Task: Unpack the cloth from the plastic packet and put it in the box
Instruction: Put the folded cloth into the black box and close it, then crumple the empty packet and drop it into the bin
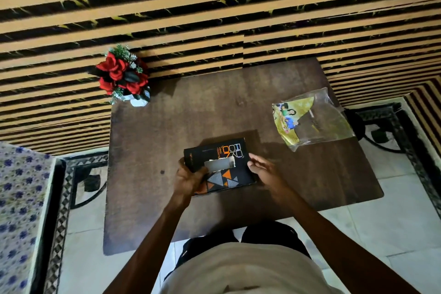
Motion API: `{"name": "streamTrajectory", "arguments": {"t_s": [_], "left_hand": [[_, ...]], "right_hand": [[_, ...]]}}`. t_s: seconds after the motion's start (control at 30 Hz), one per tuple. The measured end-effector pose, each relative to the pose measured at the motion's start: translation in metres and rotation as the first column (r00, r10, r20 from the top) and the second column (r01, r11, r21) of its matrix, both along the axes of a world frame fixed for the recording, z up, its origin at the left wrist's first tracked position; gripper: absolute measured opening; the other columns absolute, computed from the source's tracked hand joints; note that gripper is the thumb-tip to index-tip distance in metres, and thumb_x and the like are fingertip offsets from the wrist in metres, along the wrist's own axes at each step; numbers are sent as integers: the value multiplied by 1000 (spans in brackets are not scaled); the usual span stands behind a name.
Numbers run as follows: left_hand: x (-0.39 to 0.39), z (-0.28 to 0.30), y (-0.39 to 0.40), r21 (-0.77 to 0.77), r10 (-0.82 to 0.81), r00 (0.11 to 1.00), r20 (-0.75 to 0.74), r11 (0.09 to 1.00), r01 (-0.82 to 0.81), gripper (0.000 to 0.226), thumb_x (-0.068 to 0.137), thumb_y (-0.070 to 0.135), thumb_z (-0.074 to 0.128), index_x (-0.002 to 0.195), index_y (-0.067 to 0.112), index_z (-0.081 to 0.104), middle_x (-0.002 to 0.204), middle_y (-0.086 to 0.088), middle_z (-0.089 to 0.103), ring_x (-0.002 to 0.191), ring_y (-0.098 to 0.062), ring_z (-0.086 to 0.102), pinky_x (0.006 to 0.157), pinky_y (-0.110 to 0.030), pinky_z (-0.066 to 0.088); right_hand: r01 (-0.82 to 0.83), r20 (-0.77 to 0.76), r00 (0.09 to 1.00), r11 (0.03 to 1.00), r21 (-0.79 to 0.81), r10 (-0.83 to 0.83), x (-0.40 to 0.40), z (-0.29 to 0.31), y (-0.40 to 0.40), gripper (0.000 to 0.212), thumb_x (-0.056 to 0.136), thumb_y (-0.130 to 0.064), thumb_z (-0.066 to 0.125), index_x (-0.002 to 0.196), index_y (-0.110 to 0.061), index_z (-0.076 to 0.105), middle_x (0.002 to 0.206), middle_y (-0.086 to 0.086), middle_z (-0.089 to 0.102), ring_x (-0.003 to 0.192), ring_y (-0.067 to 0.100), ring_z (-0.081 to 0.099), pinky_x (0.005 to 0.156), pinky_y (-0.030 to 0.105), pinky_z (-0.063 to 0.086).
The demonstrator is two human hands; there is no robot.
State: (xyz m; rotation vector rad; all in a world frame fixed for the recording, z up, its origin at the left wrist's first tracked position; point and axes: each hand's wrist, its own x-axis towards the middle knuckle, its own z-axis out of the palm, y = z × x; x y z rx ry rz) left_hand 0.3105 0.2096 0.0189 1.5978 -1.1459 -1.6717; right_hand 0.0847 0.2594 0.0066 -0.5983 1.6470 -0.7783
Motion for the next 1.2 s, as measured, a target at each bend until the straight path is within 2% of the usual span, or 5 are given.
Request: {"name": "streamTrajectory", "arguments": {"t_s": [0.1, 0.57, 0.8, 1.03, 1.2], "left_hand": [[-2, -1, -18, 34, 6, 1000, -13, 999, -5, 52, 84, 0, 67, 126, 14, 40, 106, 4, 58, 89, -7, 62, 60, -10, 53], [-31, 14, -233, -16, -57, 993, -103, 998, 55, 72, 85, -8, 58, 118, 53, 40, 118, -2, 59, 93, -28, 64, 76, -53, 55], [-36, -1, -290, -8, -54, 984, -168, 999, 54, 80, 81, -19, 52, 139, 33, 36, 135, -19, 51, 100, -34, 63, 53, -35, 60], [-40, -11, -312, 52, -20, 987, -162, 998, 29, 78, 84, -14, 54, 146, 28, 32, 133, -18, 51, 111, -40, 59, 80, -49, 57], [-51, -7, -290, -85, 147, 932, 332, 988, -126, 81, 74, 31, 76, 139, 21, 28, 127, -16, 49, 112, -36, 56, 83, -45, 57]], "right_hand": [[-39, 165, 986, 993, 108, 20, -6, 11, -15, 60, 89, -29, 64, 140, -47, 37, 132, -6, 35, 128, 23, 46, 78, 44, 58], [73, -20, 997, 994, -81, -75, -29, 21, -242, 68, 90, 10, 53, 148, -17, 29, 149, 10, 40, 117, 25, 53, 98, 47, 51], [39, -114, 993, 999, 28, -36, -31, 6, -302, 68, 90, 6, 55, 147, -21, 30, 145, 13, 42, 118, 28, 54, 95, 45, 54], [-29, -140, 989, 999, 42, 35, -38, 8, -323, 62, 91, 0, 57, 145, -21, 35, 142, 12, 47, 117, 27, 56, 91, 42, 56], [-125, -438, 894, 992, -28, 100, -47, 16, -293, 54, 92, -18, 59, 142, -13, 40, 141, 11, 51, 122, 26, 55, 100, 39, 48]]}}
